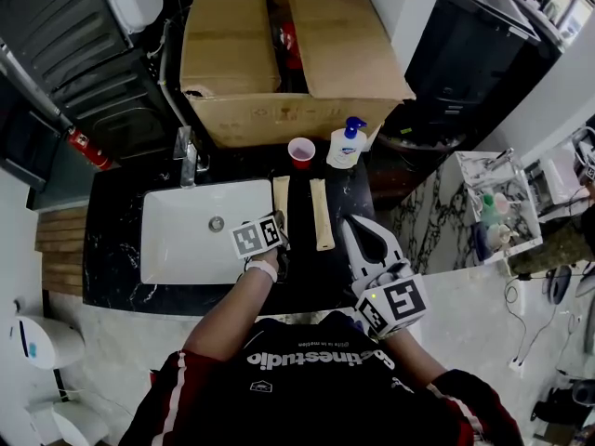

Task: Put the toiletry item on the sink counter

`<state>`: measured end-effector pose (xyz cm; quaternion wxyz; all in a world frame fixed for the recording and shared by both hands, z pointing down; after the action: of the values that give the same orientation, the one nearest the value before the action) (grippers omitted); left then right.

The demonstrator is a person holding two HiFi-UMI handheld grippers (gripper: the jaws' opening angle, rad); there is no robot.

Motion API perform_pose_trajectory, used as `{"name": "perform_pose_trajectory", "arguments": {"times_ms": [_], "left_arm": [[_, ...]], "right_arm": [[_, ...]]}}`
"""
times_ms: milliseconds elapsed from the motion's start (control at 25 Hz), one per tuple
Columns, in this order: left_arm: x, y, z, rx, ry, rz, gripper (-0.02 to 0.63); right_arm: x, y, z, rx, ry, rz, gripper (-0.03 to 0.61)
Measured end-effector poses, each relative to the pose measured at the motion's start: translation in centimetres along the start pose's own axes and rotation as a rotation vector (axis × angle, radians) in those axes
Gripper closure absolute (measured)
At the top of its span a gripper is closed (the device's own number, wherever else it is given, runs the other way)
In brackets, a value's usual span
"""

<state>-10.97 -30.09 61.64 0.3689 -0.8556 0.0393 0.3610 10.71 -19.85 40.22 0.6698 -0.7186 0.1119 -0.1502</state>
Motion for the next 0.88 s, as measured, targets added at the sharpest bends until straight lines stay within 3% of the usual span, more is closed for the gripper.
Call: {"name": "perform_pose_trajectory", "arguments": {"times_ms": [600, 720, 880], "left_arm": [[0.1, -0.4, -0.6, -0.008, 0.045, -0.045, 0.540], [0.4, -0.4, -0.6, -0.006, 0.045, -0.056, 0.513], [1.1, -0.4, -0.7, -0.015, 0.022, -0.074, 0.431]], "right_arm": [[-0.1, 0.0, 0.4, 0.008, 0.005, 0.003, 0.541], [0.0, -0.1, 0.5, 0.002, 0.007, -0.006, 0.541], [-0.1, 0.0, 0.6, 0.002, 0.011, -0.007, 0.541]]}}
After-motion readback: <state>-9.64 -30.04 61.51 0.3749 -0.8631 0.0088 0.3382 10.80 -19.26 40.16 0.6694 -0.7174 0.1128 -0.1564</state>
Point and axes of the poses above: the fingertips, and each gripper's own axes: z backward along the fingers, x to its right, y out of its top, the point moved 9 cm from there along z, backward along the fingers, and after that the axes turned 13 degrees about -y, right-handed, at the moved point
